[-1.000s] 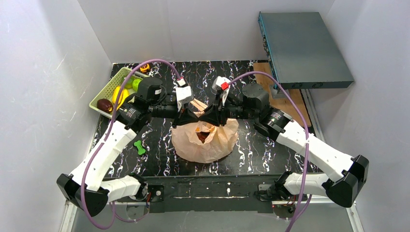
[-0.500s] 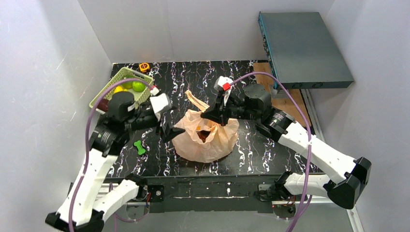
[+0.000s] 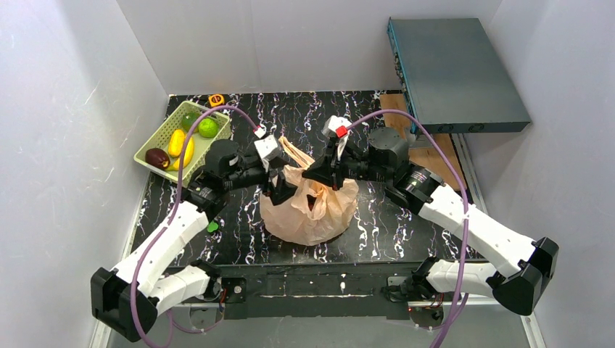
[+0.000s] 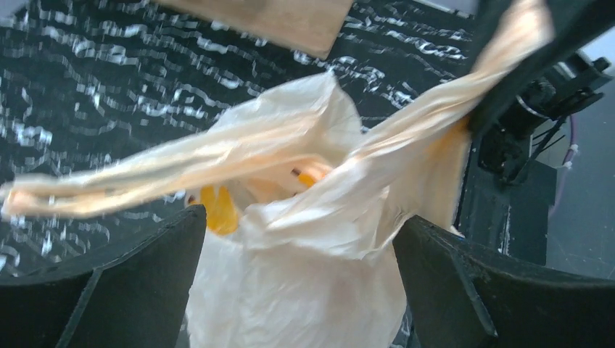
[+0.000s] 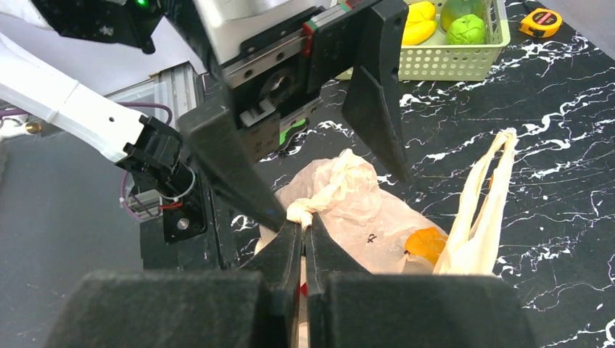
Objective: Place the fake fruits into the plastic bag and tie a complex knot
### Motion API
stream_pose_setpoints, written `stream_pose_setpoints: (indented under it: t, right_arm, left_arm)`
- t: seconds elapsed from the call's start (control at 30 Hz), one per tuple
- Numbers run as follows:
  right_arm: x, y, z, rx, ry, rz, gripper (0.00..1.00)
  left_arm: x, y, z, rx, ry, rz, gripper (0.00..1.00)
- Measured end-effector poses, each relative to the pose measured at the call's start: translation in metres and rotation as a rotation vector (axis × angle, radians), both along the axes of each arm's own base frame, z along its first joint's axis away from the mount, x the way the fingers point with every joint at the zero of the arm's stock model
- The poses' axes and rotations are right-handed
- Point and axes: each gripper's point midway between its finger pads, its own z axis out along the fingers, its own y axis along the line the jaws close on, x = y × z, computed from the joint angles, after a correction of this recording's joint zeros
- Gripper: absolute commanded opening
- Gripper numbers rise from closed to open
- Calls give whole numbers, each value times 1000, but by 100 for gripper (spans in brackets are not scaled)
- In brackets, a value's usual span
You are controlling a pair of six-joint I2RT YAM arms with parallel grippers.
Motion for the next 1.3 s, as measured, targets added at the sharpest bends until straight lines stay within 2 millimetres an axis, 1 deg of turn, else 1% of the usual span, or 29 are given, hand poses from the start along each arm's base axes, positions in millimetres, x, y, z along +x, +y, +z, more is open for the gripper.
stream_pose_setpoints:
  t: [0.1, 0.17, 0.27, 0.33, 0.4, 0.5, 0.57, 0.67, 0.73, 0.83, 0.93, 1.0, 1.07, 1.13, 1.17, 1.2, 1.27, 1.3]
  right_arm:
    - [0, 0, 0, 2, 3, 0, 1]
    - [0, 1, 1, 7, 2, 2, 1]
    - [0, 1, 2, 9, 0, 2, 1]
    - [0, 1, 2, 8, -3, 3, 1]
    - [-1, 0, 0, 6, -4, 3, 1]
    - [-3, -3, -4, 1, -3, 3, 1]
    - [-3, -4, -4, -1, -5, 3, 1]
    - [-3, -4, -4, -1, -9, 1, 1]
    - [-3, -4, -4, -2, -10, 0, 1]
    - [-3, -4, -4, -1, -10, 1, 1]
    - [-2, -3, -6, -4, -7, 1, 1]
    - [-1, -2, -7, -6, -5, 0, 1]
    - [-1, -2, -7, -6, -4, 0, 1]
    - [-1, -2, -7, -5, -1, 0, 1]
    - [-1, -2, -7, -5, -1, -1, 1]
    - [-2, -2, -7, -4, 2, -1, 1]
    - [-1, -2, -7, -4, 4, -2, 1]
    - [-1, -2, -7, -4, 5, -3, 1]
  left_arm:
    - [-8, -17, 10, -40, -57, -45, 98]
    - [-13, -24, 17, -64, -86, -69, 98]
    - [-17, -24, 21, -76, -118, -78, 98]
    - [-22, -19, 24, -69, -145, -80, 98]
    - [-30, -13, 30, -63, -182, -87, 98]
    - [-43, 3, 42, -51, -241, -92, 98]
    - [-44, 15, 48, -42, -262, -70, 98]
    - [-36, 31, 54, -33, -258, -16, 100]
    - [-35, 33, 60, -45, -249, -17, 99]
    - [-39, 23, 69, -99, -217, -57, 100]
    - [-34, 6, 74, -134, -206, -80, 100]
    - [-28, -10, 72, -145, -202, -94, 99]
    - [-22, -25, 65, -147, -190, -108, 100]
    - [-18, -35, 56, -147, -181, -114, 100]
    - [-16, -39, 48, -141, -173, -115, 96]
    - [-15, -41, 41, -134, -164, -112, 88]
    - [-13, -42, 26, -116, -151, -102, 67]
    - [-13, -42, 21, -109, -143, -95, 62]
